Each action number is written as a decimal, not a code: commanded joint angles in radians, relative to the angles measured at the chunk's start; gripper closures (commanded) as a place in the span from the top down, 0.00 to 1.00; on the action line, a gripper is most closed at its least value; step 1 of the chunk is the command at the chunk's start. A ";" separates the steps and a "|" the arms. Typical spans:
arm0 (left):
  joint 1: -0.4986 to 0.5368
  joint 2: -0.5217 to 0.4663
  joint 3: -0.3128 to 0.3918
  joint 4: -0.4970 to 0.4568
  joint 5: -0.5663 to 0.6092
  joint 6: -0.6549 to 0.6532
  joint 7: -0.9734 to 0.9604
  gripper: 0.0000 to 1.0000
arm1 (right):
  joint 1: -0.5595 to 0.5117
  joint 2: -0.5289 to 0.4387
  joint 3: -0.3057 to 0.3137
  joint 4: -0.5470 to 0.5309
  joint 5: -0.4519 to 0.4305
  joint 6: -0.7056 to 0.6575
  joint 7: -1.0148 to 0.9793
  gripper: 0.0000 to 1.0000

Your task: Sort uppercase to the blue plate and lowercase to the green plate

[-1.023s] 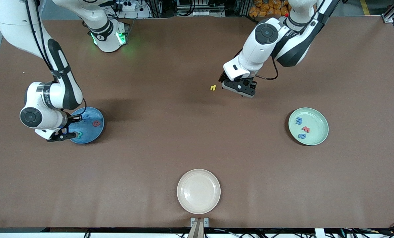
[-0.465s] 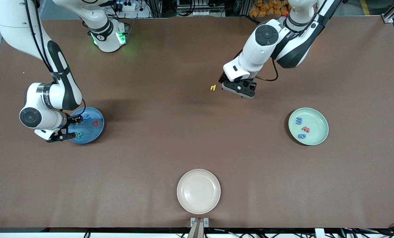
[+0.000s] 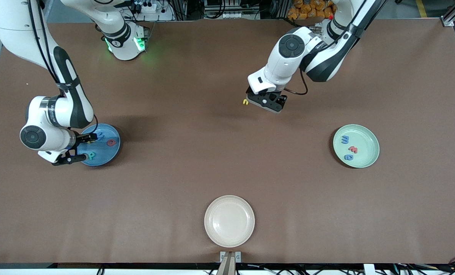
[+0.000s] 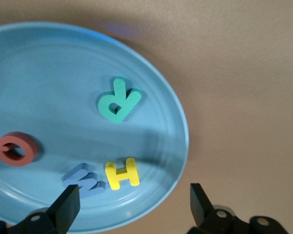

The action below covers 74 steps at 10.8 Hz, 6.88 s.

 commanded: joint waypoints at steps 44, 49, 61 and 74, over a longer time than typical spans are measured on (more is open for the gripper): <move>-0.201 0.221 0.340 0.227 0.407 -0.150 -0.349 0.00 | -0.021 -0.389 0.118 0.521 0.180 -0.590 0.224 1.00; -0.027 0.101 0.493 0.248 0.334 -0.265 0.208 0.00 | -0.029 -0.388 0.118 0.522 0.180 -0.594 0.226 1.00; -0.033 0.119 0.840 0.279 0.005 -0.251 0.684 1.00 | -0.047 -0.391 0.149 0.496 0.156 -0.588 0.241 1.00; -0.100 -0.129 0.864 0.655 -0.099 -0.605 0.664 1.00 | -0.112 -0.489 0.193 0.317 0.159 -0.476 0.241 1.00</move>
